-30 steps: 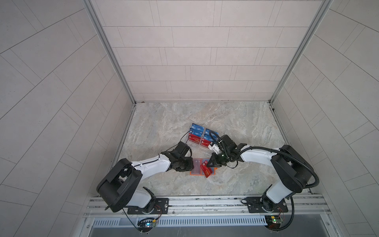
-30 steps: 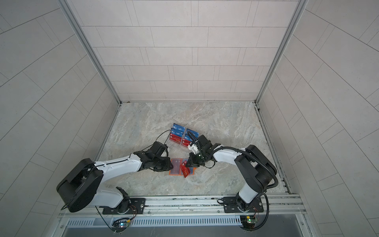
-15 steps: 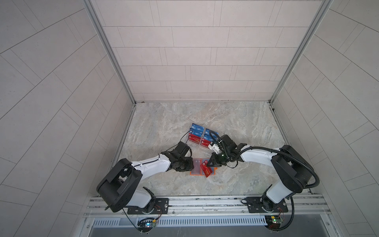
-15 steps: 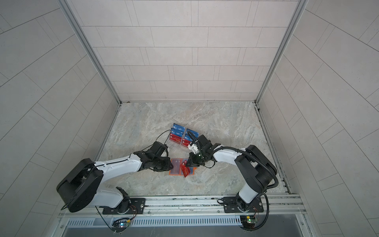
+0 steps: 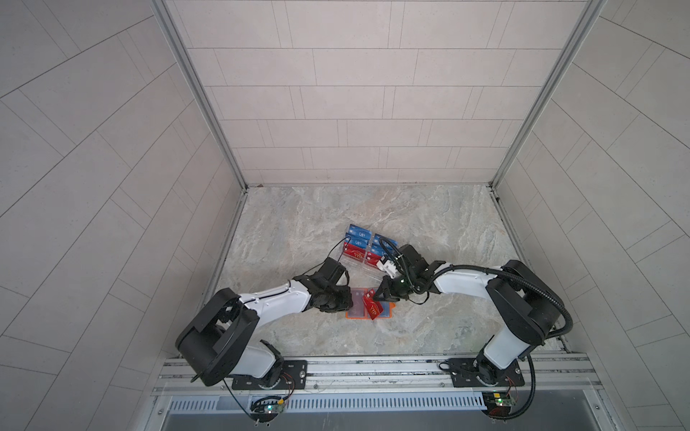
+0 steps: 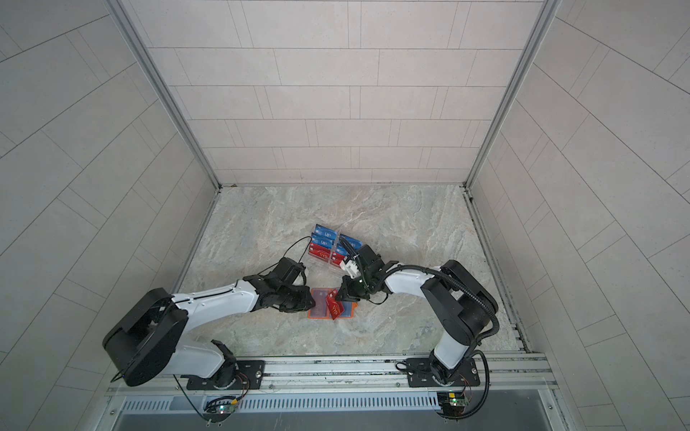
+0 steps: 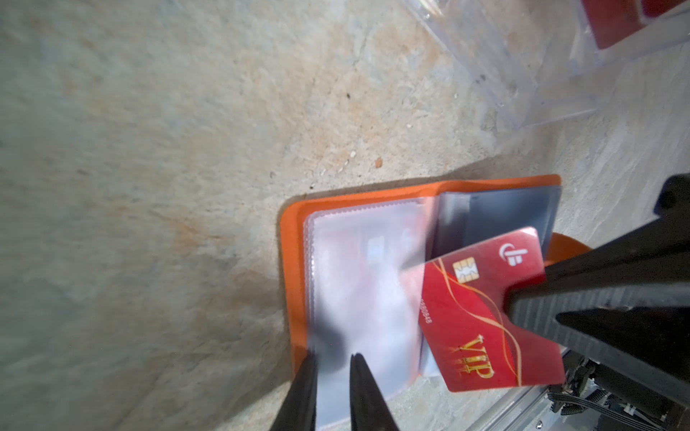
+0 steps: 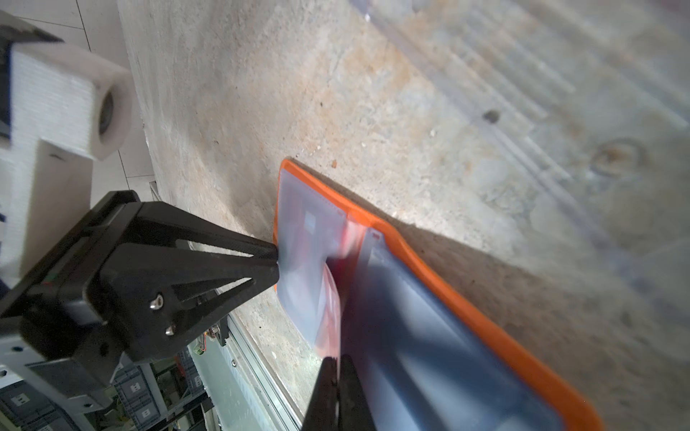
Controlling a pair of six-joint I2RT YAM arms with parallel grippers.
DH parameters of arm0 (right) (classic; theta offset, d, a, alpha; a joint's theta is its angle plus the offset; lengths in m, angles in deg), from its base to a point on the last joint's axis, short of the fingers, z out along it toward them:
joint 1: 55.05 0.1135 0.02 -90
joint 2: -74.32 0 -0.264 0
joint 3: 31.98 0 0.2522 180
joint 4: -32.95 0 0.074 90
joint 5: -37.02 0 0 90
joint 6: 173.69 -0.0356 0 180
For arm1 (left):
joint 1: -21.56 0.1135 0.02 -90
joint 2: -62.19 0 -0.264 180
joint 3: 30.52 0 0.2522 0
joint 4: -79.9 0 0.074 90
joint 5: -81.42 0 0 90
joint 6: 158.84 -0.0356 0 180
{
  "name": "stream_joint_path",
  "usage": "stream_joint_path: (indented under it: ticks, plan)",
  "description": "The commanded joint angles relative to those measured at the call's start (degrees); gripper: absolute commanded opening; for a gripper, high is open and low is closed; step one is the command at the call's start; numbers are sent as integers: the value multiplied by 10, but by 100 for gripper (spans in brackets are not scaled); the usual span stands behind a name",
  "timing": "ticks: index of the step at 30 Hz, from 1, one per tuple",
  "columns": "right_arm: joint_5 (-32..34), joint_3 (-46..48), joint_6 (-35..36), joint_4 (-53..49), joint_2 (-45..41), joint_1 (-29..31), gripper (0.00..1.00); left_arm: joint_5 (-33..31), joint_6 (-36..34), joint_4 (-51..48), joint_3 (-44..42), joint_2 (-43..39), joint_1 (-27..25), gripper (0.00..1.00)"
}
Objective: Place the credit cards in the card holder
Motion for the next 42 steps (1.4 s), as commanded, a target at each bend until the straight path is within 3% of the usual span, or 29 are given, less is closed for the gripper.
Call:
stream_joint_path:
  ticks: [1,6,27,42]
  plan:
    - [31,-2,-20,21,12,2,0,-4,-4,-7,-8,-4,0,22]
    - [43,19,-57,80,27,6,0,-5,-3,-6,-10,-4,-1,21]
    - [142,69,-145,154,16,41,0,4,-3,-4,-16,-4,0,18]
    - [193,87,-163,187,-5,78,0,21,20,9,-16,-9,-1,18]
